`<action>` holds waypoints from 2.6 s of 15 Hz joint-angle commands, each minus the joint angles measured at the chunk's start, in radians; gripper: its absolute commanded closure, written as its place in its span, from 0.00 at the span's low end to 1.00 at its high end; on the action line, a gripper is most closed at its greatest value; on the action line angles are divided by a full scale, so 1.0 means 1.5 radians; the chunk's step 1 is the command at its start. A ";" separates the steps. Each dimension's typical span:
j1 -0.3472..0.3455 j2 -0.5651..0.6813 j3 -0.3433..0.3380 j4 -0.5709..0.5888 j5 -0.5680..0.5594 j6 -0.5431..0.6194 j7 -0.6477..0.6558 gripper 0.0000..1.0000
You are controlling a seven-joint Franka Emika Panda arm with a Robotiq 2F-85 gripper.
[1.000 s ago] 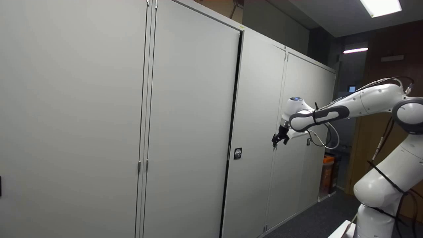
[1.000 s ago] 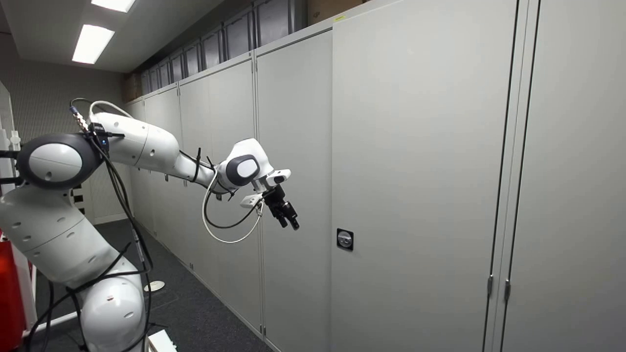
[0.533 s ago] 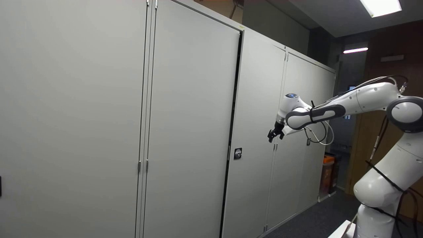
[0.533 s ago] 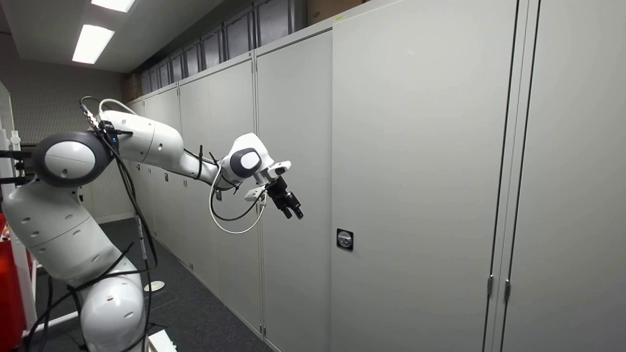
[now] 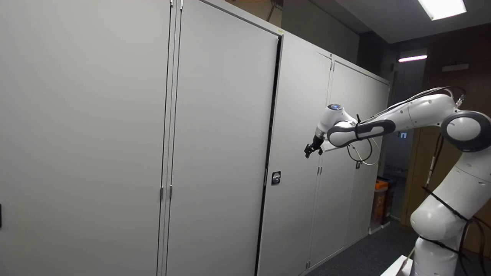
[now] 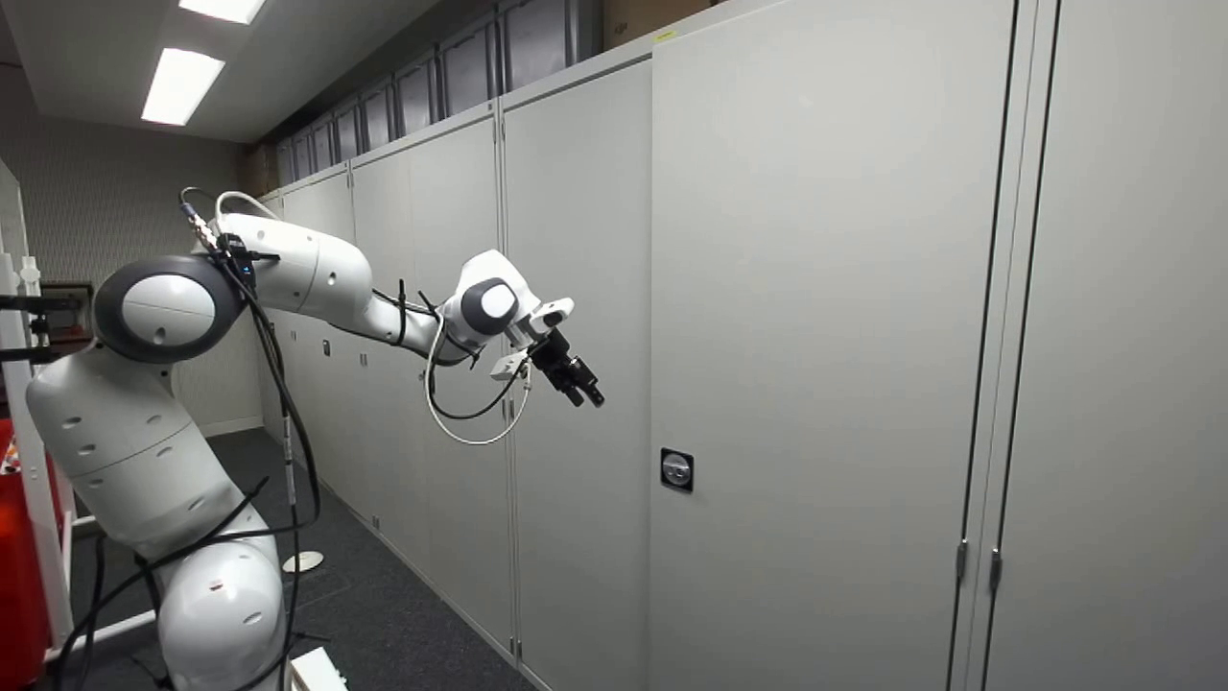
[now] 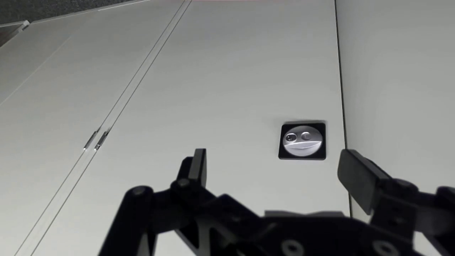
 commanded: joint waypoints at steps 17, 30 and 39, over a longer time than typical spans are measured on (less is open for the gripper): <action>0.056 0.172 0.003 0.216 -0.264 -0.011 0.254 0.00; 0.131 0.301 -0.042 0.374 -0.368 -0.060 0.366 0.00; 0.175 0.375 -0.069 0.474 -0.424 -0.080 0.425 0.00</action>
